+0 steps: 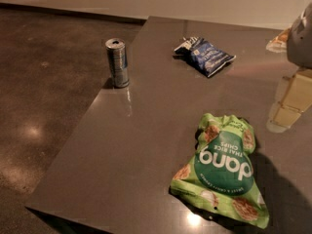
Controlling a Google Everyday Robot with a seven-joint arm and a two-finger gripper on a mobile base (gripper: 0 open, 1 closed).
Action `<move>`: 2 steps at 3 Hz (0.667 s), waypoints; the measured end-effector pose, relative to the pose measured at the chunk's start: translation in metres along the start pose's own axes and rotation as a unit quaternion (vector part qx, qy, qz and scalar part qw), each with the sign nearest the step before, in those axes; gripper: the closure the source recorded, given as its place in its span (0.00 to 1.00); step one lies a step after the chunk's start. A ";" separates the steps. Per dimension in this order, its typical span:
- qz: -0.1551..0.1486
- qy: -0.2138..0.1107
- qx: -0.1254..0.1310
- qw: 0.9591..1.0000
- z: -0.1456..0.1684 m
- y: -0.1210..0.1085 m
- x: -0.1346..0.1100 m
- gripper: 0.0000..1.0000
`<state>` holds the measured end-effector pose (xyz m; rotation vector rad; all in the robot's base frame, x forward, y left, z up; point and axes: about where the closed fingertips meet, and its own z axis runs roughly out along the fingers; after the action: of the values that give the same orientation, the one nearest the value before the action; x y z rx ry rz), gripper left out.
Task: Move green rice chip bag near redbull can
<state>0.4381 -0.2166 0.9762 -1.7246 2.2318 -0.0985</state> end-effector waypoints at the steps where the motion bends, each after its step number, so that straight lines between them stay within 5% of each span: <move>1: 0.000 0.000 0.000 1.000 0.000 0.000 0.000 0.00; 2: -0.026 -0.004 -0.011 1.000 0.004 0.005 -0.003 0.00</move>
Offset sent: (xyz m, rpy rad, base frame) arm -0.0114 0.0157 -0.0210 -0.0111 0.0677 0.1920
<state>0.4352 -0.2114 0.9718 -1.7909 2.1920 -0.0793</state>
